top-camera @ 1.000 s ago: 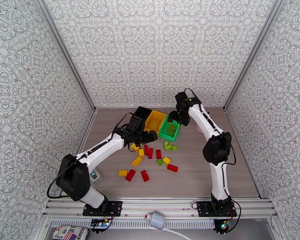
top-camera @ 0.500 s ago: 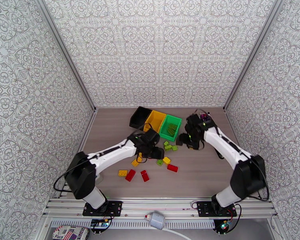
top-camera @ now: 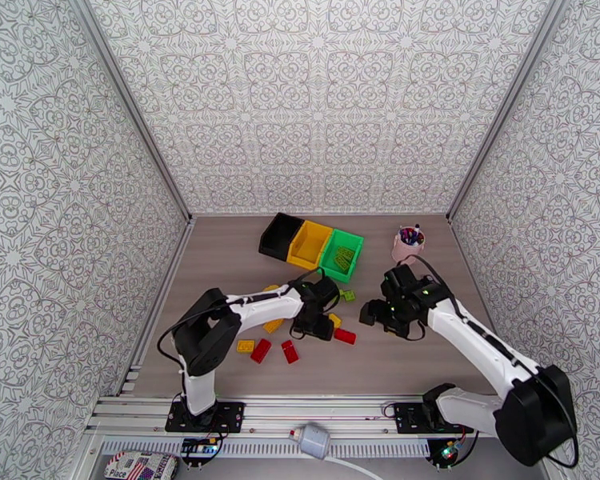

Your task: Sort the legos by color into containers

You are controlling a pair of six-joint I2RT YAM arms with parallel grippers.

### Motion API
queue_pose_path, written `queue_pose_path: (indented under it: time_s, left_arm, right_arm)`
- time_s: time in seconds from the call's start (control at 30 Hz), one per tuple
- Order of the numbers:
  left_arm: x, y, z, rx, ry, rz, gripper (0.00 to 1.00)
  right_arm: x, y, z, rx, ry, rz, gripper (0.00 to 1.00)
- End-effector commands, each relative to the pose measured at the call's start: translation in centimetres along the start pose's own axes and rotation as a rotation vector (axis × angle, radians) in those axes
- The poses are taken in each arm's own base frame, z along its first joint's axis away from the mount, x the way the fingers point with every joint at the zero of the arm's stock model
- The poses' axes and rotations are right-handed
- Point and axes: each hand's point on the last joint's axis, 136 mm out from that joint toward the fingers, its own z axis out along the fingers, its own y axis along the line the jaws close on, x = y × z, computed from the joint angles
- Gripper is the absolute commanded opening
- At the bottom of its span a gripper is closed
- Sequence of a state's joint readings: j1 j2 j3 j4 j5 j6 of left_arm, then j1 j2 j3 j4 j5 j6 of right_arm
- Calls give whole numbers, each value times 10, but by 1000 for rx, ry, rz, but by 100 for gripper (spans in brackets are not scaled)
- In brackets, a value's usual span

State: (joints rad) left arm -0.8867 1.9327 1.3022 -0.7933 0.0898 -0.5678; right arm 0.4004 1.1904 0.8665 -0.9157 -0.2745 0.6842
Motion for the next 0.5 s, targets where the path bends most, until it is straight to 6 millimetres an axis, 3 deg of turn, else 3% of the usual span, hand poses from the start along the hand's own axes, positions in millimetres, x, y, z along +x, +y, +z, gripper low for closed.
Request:
queue_pose_path:
  time_s: [0.0,0.47]
  left_arm:
    - [-8,2,2,-49,0,37,65]
    - [-27,6,4,-92,1,38,55]
  right_arm:
    - [4,0,0,-15,-12,19,77]
    - [3,4,-5,-25,-13,10,77]
